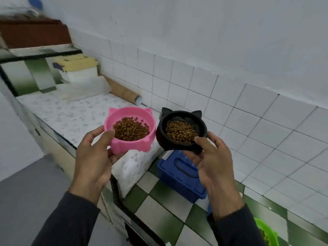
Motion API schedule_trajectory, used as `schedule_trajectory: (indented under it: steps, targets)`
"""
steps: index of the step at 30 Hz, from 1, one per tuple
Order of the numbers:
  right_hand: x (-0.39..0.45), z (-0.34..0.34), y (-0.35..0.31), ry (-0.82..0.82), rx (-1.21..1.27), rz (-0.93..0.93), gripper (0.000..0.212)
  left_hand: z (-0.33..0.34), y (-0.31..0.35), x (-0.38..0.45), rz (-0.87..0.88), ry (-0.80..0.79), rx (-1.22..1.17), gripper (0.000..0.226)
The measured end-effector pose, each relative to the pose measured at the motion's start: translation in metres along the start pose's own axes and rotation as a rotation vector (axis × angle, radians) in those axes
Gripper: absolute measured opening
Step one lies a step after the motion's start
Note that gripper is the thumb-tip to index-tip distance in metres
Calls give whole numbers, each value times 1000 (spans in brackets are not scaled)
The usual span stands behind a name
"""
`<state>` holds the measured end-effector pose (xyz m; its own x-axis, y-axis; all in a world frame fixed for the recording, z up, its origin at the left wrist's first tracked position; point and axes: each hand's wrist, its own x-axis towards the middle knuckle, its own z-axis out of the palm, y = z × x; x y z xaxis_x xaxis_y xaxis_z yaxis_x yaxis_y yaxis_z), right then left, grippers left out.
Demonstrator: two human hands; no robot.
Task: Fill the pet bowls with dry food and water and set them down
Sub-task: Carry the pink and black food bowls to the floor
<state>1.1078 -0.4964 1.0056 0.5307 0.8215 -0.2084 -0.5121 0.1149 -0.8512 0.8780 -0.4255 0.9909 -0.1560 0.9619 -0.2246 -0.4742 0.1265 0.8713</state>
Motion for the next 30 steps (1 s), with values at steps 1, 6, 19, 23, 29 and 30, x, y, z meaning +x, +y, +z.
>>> schedule_trajectory:
  steps: [1, 6, 19, 23, 29, 30]
  targets:
    - [1, 15, 5, -26, -5, -3, 47, -9, 9, 7, 14, 16, -6, 30]
    - [5, 86, 31, -121, -16, 4, 50, -55, 49, 40, 55, 93, -49, 29]
    - [17, 263, 136, -342, -87, 182, 49, -190, 126, 109, 169, 371, -143, 33]
    - [23, 321, 175, -427, -112, 263, 49, -235, 146, 132, 201, 485, -171, 33]
    - [37, 408, 238, -553, -164, 354, 48, -297, 177, 176, 273, 616, -198, 29]
    - [40, 423, 247, -569, -172, 369, 49, -305, 182, 184, 284, 636, -202, 30]
